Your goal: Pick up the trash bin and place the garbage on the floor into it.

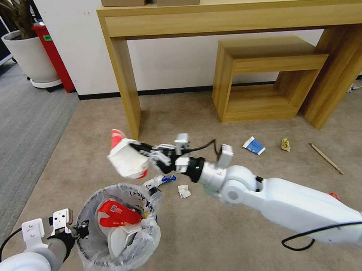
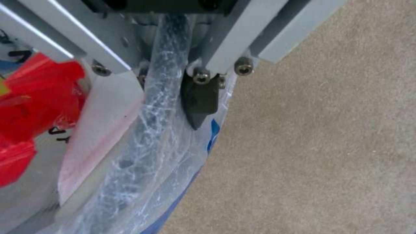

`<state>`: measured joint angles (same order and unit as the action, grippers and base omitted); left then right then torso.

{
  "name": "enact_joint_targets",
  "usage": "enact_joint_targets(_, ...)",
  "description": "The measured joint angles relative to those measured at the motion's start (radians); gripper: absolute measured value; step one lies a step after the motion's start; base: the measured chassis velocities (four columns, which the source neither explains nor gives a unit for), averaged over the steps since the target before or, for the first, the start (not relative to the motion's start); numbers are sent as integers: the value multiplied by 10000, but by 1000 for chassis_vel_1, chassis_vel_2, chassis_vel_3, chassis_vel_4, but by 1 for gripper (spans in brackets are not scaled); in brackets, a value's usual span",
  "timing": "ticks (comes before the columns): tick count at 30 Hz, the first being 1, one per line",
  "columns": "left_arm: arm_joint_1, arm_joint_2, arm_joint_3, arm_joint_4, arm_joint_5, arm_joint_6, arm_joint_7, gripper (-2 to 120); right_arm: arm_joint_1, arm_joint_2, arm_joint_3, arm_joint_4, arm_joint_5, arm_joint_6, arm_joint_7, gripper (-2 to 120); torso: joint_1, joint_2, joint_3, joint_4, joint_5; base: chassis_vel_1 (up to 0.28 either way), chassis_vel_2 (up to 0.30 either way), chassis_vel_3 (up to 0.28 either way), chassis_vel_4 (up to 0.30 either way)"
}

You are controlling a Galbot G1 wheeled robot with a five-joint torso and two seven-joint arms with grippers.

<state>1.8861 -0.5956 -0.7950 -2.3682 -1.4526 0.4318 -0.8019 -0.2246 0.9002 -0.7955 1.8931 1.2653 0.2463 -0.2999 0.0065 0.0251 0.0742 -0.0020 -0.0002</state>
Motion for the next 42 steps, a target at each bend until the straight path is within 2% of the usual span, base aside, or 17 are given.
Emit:
enact_joint_targets(8,89,-207,55,48,269,-2,57,0,330,224,-1410,-210,-113,-2,199,0,0,0,0,-1,1,0,0,0,0)
enact_joint_targets(11,113,-261,13,47,302,-2,72,0,266,266,-1639,-294,-237,-2,212,0,0,0,-1,-1,1,0,0,0,0)
enact_joint_targets(20,455,-160,-660,-201,58,-3,21,0,320,515,-2462,-773,-586,0,364,0,0,0,-1,-2,2,0,0,0,0)
enact_joint_targets(28,738,-122,-1114,-448,-94,-2,-65,0,441,610,-2887,-1224,-999,57,535,0,0,0,0,-2,3,0,0,0,0)
enact_joint_targets(42,953,-109,-1358,-876,-197,-18,-130,0,693,854,-3246,-1751,-1375,65,828,0,0,1,-1,-2,2,0,0,0,0)
